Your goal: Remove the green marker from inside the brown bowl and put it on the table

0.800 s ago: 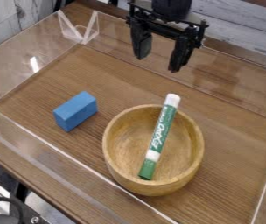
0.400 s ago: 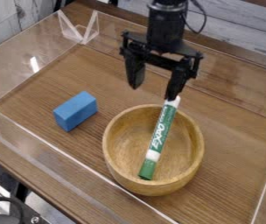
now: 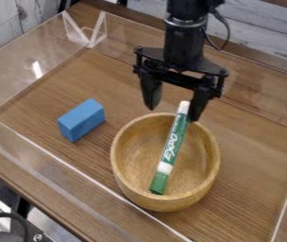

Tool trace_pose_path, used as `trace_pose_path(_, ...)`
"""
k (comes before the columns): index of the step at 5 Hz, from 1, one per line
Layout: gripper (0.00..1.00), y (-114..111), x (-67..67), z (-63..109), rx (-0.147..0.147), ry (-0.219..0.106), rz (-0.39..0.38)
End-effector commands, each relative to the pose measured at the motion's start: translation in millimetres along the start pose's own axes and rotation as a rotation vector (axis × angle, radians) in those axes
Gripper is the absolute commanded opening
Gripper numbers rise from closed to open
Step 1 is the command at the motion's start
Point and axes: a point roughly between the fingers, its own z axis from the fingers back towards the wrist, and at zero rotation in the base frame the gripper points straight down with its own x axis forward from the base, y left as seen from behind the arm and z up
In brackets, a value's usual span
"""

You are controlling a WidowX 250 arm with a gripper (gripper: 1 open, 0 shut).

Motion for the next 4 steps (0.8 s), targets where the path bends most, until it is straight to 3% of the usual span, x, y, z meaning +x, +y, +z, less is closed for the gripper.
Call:
trace_pose_path(1,1.00,-6,2.9,9.4,-0.025,-0.070,0.004)
trace_pose_path(4,1.00,-14,4.4,-6.4,-0.054,-0.097,0.008)
